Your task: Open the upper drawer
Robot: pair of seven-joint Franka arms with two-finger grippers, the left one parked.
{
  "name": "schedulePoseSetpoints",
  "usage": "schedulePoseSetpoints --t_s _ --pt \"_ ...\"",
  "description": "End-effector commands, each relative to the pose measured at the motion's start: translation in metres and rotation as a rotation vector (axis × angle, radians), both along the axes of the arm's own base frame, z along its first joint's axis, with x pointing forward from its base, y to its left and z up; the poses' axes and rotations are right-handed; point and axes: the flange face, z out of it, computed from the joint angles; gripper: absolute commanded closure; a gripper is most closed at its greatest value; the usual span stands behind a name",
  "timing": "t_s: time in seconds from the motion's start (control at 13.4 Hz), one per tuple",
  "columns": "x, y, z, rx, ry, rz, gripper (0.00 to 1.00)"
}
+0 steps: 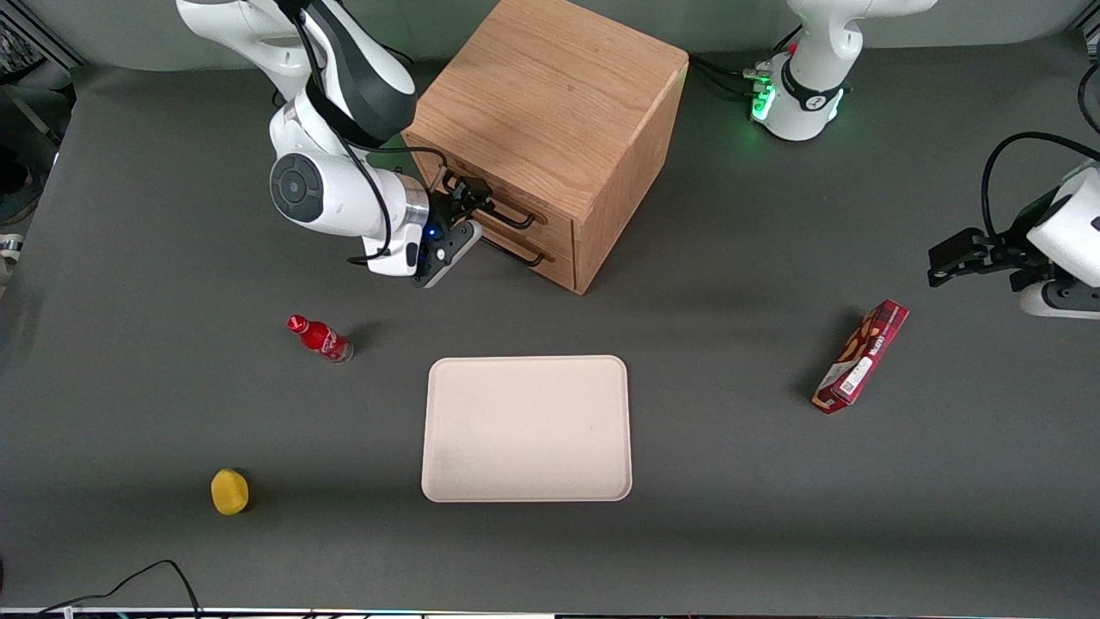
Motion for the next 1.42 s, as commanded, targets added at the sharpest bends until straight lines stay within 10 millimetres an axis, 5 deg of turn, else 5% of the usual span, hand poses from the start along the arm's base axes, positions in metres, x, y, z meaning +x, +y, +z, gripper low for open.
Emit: schedulePoseSetpoints --t_s 0.0,0.37,0.67,1.35 --pt "0.0 -0.005 -0.014 -0.019 -0.046 0.02 0.0" --pt "0.014 -0.021 -0.025 0.006 -0.07 0.076 0.0" --pt "0.043 -0.039 -0.029 -0.003 -0.09 0.064 0.0" --pt "0.089 -0.057 -0.017 0.002 -0.097 0.039 0.0"
